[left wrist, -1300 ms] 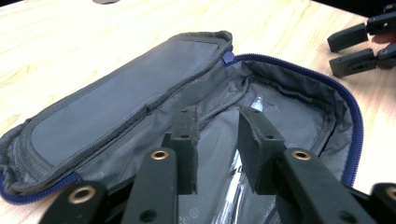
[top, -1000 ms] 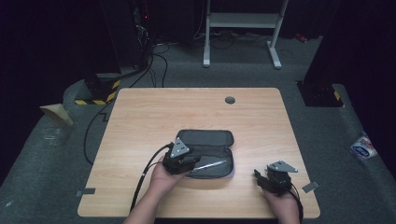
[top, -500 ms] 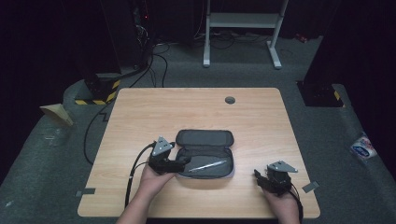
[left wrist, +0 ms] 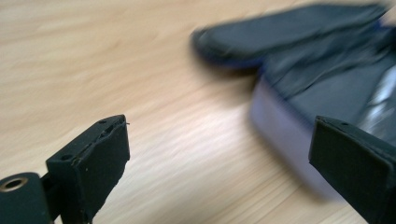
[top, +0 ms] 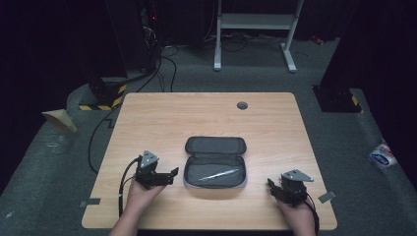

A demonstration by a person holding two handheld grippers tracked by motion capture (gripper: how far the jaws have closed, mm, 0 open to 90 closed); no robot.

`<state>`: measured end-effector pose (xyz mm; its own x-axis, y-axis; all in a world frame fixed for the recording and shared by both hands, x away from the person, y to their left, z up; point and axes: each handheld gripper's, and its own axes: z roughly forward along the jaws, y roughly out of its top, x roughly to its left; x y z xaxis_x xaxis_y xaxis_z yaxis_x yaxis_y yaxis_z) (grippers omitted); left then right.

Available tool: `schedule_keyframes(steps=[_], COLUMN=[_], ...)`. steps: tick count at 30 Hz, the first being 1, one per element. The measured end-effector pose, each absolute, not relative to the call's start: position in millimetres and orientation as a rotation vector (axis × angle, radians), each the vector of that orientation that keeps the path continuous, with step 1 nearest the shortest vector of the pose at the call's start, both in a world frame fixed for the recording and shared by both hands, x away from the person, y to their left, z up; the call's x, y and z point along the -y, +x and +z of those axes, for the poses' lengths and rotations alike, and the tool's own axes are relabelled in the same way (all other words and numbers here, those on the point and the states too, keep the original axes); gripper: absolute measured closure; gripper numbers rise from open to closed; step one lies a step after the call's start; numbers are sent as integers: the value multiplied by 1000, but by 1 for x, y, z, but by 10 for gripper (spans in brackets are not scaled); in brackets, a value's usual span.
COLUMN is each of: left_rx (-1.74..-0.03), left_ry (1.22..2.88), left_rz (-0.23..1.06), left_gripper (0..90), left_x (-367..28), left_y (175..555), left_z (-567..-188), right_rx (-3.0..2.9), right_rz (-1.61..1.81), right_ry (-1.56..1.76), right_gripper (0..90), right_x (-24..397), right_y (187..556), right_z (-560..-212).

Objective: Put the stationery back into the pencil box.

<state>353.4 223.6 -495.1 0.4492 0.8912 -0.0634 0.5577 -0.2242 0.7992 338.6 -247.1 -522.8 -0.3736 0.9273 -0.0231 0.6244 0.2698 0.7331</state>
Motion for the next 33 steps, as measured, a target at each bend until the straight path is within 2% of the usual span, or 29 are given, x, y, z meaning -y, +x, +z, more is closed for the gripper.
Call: schedule_keyframes(steps=[8, 11, 16, 19, 33], left_rx=[-1381, -1403, -1385, -1349, -1321], left_ry=[2020, 2015, 1970, 1974, 1983], left_rz=[557, 576, 608, 601, 584], left_gripper=[91, 72, 88, 166, 187], left_x=[-252, -257, -258, -257, -258], left_y=[339, 331, 319, 318, 320], left_z=[-520, -526, -530, -529, -529], right_rx=[-2094, -2094, -2092, -2091, -2086], right_rz=[894, 894, 893, 892, 890], right_ry=[1399, 1398, 1394, 1394, 1401], right_gripper=[413, 413, 413, 412, 412], right_x=[247, 247, 247, 247, 246], right_y=[339, 339, 339, 338, 338], right_z=[-523, -523, -523, -523, -523])
